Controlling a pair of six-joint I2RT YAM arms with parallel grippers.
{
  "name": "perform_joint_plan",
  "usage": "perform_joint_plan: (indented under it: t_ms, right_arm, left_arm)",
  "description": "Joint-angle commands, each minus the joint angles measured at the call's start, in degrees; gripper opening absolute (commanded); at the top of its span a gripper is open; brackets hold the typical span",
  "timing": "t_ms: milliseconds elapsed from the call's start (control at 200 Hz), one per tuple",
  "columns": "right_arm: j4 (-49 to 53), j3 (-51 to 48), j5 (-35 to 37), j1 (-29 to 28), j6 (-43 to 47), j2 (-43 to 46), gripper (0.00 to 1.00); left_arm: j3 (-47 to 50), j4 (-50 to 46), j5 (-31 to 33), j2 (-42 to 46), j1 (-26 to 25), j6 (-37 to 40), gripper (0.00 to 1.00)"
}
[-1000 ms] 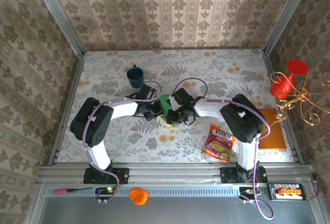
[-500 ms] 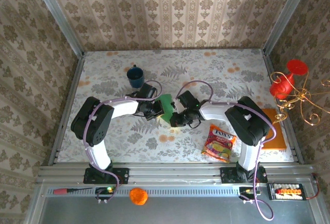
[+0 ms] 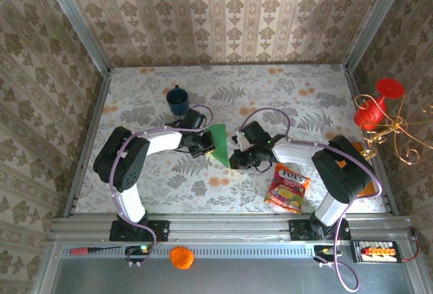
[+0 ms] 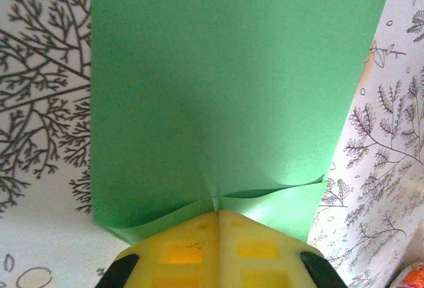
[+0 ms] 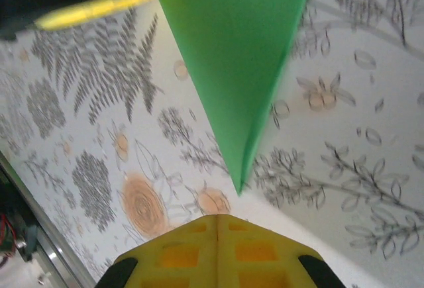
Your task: Fold a paper plane with a square sheet of paper (pick it up from the middle)
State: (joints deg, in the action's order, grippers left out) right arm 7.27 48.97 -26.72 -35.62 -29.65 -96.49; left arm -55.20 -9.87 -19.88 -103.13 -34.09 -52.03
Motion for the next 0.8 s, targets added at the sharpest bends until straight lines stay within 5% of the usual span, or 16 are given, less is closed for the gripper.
perform_joint_plan:
  t_ms: [0,795]
  right_arm:
    - [-2.74,3.55,1.41,-0.14,-3.92,-3.58,0.05]
    - [5.22,8.29,7.25,-1.54,-4.69,-12.37,0.03]
  left_arm:
    - [0.55,-5.27,3.88,-3.01,0.16,1.68,0.05]
    - [1.08,2.68,1.05,4.26,-0.35,4.64,0.09]
